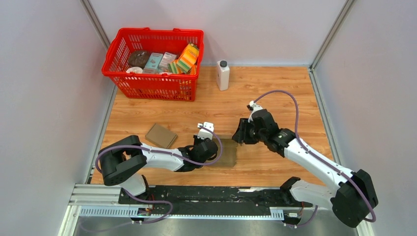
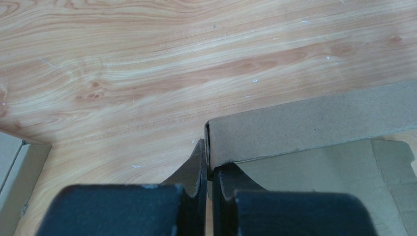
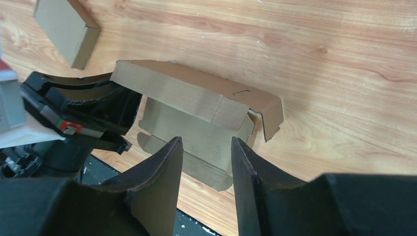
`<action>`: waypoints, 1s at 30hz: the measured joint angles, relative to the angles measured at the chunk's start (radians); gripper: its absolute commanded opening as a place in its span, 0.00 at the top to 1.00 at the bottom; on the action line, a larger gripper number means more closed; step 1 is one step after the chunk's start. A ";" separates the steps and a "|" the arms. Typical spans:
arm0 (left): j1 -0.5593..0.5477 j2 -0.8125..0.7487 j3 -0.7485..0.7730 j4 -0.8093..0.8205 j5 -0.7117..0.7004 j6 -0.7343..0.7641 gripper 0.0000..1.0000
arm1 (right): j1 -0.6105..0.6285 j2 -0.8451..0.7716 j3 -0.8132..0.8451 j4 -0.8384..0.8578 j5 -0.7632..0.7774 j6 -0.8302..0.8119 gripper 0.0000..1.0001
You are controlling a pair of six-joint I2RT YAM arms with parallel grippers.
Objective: Fold the paper box
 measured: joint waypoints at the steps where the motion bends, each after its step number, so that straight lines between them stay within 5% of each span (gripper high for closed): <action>1: 0.000 0.000 0.000 0.000 0.001 0.000 1.00 | 0.000 0.016 0.006 -0.002 -0.001 -0.006 0.57; 30: 0.000 0.000 0.007 -0.019 0.005 -0.014 1.00 | 0.000 0.113 0.003 0.055 0.015 0.031 0.68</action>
